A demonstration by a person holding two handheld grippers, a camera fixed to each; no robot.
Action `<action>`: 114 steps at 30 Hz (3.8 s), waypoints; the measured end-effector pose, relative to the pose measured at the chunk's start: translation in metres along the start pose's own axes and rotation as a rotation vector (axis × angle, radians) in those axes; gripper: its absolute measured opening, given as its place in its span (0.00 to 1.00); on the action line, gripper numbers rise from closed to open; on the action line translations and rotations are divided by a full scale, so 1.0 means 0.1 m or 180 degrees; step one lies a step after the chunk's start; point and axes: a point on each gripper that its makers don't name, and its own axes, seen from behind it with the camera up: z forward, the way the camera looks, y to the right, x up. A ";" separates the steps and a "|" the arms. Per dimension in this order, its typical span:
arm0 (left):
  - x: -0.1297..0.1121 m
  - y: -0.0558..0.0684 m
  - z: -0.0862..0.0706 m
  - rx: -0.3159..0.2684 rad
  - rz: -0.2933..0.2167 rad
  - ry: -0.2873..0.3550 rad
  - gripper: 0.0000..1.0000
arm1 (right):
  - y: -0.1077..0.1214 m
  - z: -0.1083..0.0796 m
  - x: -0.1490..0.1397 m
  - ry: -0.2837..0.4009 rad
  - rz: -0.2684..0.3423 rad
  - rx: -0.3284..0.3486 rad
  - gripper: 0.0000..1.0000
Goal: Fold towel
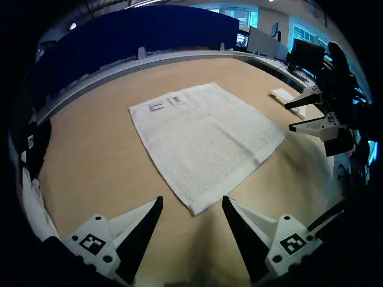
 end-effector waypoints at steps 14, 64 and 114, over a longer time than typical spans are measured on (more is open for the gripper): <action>-0.14 0.01 0.08 0.0031 0.0013 -0.0153 0.91 | -0.03 0.09 -0.24 -0.0190 0.0013 0.0090 0.96; -0.17 -0.01 0.09 0.0205 0.0020 -0.0335 0.12 | -0.17 0.17 -0.40 -0.0320 0.0125 0.0409 0.20; 0.35 0.36 -1.22 0.0165 -0.0690 -0.0078 0.11 | -0.16 -1.04 0.51 -0.0107 0.0211 0.0524 0.16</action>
